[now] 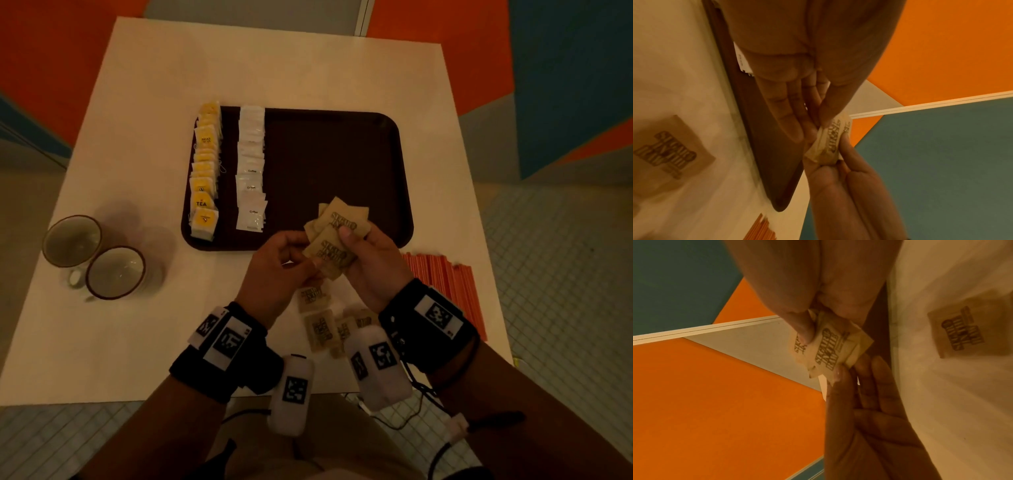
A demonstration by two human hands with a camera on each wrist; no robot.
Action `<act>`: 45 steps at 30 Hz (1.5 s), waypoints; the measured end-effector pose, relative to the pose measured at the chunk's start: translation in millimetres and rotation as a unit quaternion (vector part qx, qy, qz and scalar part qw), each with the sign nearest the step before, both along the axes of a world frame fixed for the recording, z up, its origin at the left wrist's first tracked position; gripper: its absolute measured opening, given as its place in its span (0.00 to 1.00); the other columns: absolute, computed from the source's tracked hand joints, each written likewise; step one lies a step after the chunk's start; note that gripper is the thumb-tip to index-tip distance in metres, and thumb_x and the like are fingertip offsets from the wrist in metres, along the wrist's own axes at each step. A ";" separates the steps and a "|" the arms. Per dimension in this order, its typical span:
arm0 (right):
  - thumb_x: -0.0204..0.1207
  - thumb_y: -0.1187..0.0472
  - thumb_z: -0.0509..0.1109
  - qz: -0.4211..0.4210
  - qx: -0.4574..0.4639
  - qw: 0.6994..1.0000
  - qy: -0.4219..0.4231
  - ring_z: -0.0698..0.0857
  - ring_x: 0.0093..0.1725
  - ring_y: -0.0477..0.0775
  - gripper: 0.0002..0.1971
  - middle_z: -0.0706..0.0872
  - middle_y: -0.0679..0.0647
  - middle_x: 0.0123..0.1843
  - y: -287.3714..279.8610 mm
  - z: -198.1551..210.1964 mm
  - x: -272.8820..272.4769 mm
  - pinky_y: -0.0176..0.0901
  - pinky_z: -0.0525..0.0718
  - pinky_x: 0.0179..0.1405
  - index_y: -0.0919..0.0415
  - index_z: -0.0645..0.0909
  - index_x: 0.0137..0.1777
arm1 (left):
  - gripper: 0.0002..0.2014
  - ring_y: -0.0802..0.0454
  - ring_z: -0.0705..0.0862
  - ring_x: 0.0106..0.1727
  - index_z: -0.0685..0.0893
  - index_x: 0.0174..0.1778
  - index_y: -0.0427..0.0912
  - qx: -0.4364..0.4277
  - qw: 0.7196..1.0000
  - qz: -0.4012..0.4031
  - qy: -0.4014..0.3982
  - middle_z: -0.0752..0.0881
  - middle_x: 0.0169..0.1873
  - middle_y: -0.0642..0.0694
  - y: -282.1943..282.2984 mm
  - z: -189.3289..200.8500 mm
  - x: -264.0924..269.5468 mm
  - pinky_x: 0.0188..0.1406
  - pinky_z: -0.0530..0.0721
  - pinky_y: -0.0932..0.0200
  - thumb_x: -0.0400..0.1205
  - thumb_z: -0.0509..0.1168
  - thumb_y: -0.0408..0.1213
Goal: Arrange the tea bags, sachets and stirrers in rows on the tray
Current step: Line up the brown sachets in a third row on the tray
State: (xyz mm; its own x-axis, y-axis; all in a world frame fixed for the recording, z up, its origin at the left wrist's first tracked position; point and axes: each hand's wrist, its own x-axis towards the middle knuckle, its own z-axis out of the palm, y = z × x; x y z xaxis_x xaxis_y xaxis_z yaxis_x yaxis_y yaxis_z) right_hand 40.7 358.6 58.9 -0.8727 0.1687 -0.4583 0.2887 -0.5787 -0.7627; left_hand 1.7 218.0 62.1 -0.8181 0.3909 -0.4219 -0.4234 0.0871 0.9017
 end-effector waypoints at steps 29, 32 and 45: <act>0.79 0.68 0.62 -0.019 0.064 0.997 -0.025 0.87 0.51 0.53 0.11 0.87 0.60 0.53 -66.3 20.2 -41.9 0.48 0.87 0.55 0.66 0.78 0.59 | 0.17 0.50 0.85 0.61 0.79 0.64 0.44 0.247 0.952 -0.043 -0.175 0.88 0.57 0.45 -55.1 8.8 -51.8 0.64 0.81 0.56 0.82 0.52 0.40; 0.79 0.68 0.62 -0.060 0.049 0.996 -0.035 0.87 0.50 0.53 0.13 0.87 0.60 0.54 -66.0 16.9 -47.6 0.48 0.87 0.54 0.69 0.77 0.62 | 0.20 0.45 0.82 0.66 0.76 0.69 0.43 0.251 0.953 -0.039 -0.165 0.85 0.63 0.42 -58.2 6.7 -59.2 0.67 0.79 0.51 0.84 0.51 0.41; 0.79 0.70 0.61 -0.011 0.048 0.998 -0.041 0.89 0.52 0.55 0.12 0.87 0.62 0.54 -27.4 21.7 -56.7 0.45 0.89 0.49 0.68 0.79 0.60 | 0.20 0.47 0.86 0.58 0.78 0.67 0.43 0.254 0.948 -0.015 -0.190 0.87 0.58 0.40 -33.0 1.8 -71.8 0.55 0.87 0.54 0.82 0.51 0.43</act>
State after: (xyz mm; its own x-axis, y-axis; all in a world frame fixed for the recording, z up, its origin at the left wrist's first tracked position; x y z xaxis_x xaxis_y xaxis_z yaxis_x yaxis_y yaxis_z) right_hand -16.0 331.2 80.6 -0.8287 0.2342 -0.5083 0.3398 -0.5112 -0.7895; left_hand -70.1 185.0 63.9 -0.6295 0.6438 -0.4351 -0.7310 -0.3008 0.6125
